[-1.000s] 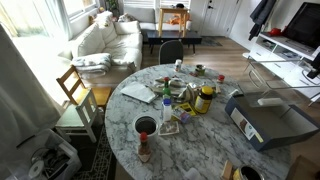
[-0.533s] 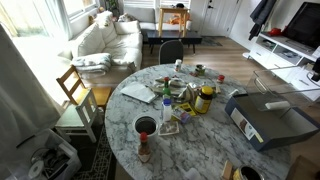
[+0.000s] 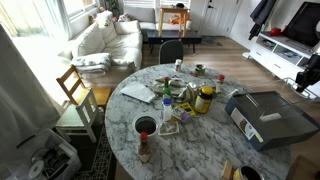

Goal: Move the shoe box to the right then put the container and cup inside

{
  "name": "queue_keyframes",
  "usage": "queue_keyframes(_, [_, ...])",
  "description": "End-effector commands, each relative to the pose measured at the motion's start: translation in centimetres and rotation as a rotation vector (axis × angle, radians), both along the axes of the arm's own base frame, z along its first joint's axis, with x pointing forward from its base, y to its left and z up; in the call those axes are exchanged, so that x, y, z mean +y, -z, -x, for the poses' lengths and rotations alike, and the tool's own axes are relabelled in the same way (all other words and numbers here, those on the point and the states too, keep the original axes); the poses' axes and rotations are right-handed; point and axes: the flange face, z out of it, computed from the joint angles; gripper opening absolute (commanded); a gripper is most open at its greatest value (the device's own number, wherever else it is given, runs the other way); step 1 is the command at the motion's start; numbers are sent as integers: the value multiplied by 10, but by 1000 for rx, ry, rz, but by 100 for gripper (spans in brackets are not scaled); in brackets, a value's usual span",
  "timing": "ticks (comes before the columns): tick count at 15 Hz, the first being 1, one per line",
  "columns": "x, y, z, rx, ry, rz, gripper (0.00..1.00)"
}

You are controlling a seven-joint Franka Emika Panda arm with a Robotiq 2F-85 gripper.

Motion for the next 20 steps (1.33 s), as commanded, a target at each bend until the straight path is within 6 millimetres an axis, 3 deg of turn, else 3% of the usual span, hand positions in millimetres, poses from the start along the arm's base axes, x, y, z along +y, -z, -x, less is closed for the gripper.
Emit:
queue_keyframes(1, [19, 19, -9, 15, -69, -51, 1])
queue_keyframes(6, [54, 37, -25, 29, -116, -135, 1])
queue_keyframes(15, [111, 49, -67, -56, -72, -243, 1])
queue_keyframes(20, [124, 64, -72, -20, -42, -215, 1])
